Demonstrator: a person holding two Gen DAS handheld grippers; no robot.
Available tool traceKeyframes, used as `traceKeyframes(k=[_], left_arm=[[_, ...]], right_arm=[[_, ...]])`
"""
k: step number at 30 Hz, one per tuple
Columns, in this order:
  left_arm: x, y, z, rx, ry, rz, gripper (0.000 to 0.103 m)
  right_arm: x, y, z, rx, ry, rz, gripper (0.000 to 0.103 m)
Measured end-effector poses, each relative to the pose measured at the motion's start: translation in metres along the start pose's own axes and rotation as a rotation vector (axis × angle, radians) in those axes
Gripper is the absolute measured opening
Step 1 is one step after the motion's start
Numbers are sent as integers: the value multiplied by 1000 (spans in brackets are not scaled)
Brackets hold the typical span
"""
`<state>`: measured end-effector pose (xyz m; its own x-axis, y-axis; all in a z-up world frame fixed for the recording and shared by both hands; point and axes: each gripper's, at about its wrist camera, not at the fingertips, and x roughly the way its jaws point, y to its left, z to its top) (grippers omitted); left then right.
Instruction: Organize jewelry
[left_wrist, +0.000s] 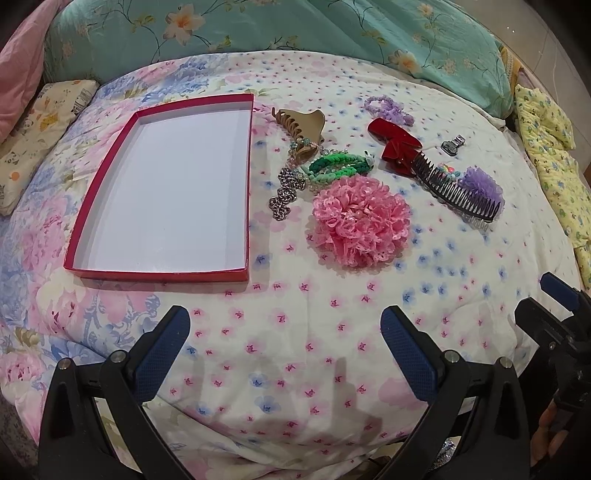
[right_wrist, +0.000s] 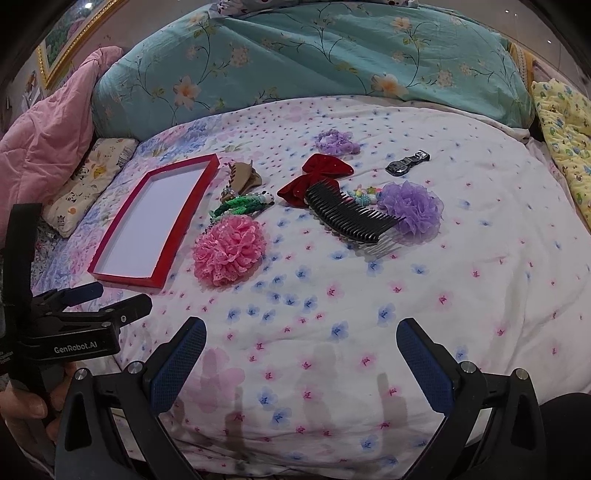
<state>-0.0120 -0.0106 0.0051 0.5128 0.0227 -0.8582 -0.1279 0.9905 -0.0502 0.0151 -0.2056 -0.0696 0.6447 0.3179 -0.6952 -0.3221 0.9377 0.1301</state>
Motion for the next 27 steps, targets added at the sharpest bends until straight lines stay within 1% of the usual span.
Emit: traceKeyframes(k=[27], left_arm=[[1,-2,2,3,-2,13,103]], right_arm=[[-7,-3,3,15,-11,17,103]])
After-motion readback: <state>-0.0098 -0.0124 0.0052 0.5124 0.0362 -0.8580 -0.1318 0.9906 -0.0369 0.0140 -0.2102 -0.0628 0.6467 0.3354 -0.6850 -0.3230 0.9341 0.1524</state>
